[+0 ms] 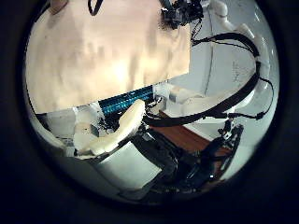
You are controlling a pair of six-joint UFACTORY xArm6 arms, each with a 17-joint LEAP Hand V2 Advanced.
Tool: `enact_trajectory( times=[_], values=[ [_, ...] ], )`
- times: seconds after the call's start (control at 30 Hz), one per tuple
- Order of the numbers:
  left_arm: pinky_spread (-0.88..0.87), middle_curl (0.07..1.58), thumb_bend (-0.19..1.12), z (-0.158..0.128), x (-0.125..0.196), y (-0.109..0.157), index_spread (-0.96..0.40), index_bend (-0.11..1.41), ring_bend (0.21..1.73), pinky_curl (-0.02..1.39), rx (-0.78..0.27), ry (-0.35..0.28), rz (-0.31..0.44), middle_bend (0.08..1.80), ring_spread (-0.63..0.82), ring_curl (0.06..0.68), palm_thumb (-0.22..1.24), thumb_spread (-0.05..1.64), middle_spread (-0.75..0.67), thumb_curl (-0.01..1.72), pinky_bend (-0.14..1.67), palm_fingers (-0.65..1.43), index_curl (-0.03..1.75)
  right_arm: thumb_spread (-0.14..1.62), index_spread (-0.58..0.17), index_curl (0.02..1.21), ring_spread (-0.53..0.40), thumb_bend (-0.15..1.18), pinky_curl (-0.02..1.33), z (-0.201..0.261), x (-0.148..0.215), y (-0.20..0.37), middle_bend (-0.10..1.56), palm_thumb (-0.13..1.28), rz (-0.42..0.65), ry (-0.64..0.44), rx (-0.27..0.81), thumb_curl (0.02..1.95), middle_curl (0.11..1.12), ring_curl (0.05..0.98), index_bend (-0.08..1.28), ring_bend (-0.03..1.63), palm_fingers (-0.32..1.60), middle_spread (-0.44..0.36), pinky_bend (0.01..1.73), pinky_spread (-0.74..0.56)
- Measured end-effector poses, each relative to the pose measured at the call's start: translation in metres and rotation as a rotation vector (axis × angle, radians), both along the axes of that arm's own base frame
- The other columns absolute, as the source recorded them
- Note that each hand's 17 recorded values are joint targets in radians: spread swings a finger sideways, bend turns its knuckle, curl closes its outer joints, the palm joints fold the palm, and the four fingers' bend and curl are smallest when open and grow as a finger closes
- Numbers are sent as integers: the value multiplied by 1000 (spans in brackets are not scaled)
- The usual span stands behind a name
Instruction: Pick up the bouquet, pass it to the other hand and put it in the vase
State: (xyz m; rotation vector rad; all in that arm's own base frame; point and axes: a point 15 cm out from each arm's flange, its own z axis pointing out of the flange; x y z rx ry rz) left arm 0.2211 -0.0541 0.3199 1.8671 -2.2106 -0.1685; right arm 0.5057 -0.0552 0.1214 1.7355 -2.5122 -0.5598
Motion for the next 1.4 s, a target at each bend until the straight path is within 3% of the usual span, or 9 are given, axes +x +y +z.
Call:
enact_trajectory(
  times=[0.17, 0.27, 0.3, 0.33, 0.37, 0.5, 0.77, 1.13, 1.4],
  values=[
    [587, 252, -29, 1, -1, 1, 106, 197, 304, 311, 2, 0, 1, 177, 562, 214, 433, 949, 354, 299, 216, 204, 424, 954, -205, 363, -223, -22, 209, -1, 1, 1, 629, 855, 8, 10, 3, 479, 451, 295, 196, 1004, 741, -64, 612, -176],
    [586, 254, -30, 1, -1, 0, 106, 196, 306, 310, -2, -1, 0, 174, 567, 215, 432, 946, 357, 299, 214, 205, 425, 944, -234, 373, -252, -22, 214, -1, -5, 3, 654, 863, 14, 36, 12, 483, 463, 302, 197, 1032, 940, -92, 705, -290],
    [585, 253, -29, 1, 0, 0, 106, 195, 305, 310, -2, -3, 0, 175, 567, 214, 432, 945, 359, 299, 213, 206, 425, 927, -254, 384, -263, -26, 233, -1, -8, 3, 678, 862, 16, 47, 16, 486, 473, 307, 225, 1031, 1131, -111, 789, -368],
    [585, 253, -29, 1, 0, 0, 106, 195, 305, 310, -2, -4, 1, 175, 567, 214, 432, 944, 360, 299, 213, 206, 425, 908, -270, 425, -266, -31, 253, 0, -9, 3, 726, 858, 18, 50, 19, 488, 496, 326, 312, 1044, 1337, -123, 824, -414],
    [586, 253, -29, 1, 0, 0, 106, 192, 305, 311, -2, -4, 0, 178, 569, 213, 431, 943, 355, 299, 216, 210, 424, 898, -285, 513, -235, -19, 299, 4, -6, 2, 865, 875, 19, 44, 20, 494, 546, 367, 538, 1089, 1493, -138, 880, -448],
    [587, 255, -29, 1, -1, 0, 106, 190, 309, 311, 0, -1, 1, 178, 568, 214, 431, 941, 355, 299, 217, 213, 423, 893, -294, 645, -214, -18, 399, 14, -9, -5, 1054, 916, 6, 57, 40, 506, 619, 439, 816, 1211, 1395, -149, 1076, -410],
    [586, 260, -29, 1, 0, 0, 106, 193, 304, 312, 0, -3, 0, 186, 565, 214, 431, 941, 359, 299, 220, 210, 423, 886, -269, 803, -209, 34, 587, 56, -16, -27, 1278, 1137, -23, 16, 55, 597, 717, 562, 1064, 1390, 1152, -147, 1381, -263],
    [579, 257, -30, 11, 9, 4, 103, 194, 313, 308, -3, -36, 13, 177, 567, 213, 425, 942, 358, 300, 223, 216, 422, 778, -238, 874, -194, -9, 747, 147, -39, -6, 1338, 1225, 43, -84, 257, 738, 742, 634, 1118, 1436, 1088, -123, 1374, -179],
    [565, 256, -29, 17, 25, 12, 101, 195, 325, 310, -31, -90, 45, 172, 545, 215, 417, 946, 338, 303, 230, 235, 420, 710, -234, 889, -192, -7, 829, 233, -47, 13, 1343, 1229, 102, -290, 388, 808, 740, 648, 1116, 1429, 1088, -114, 1310, -171]
  ],
)
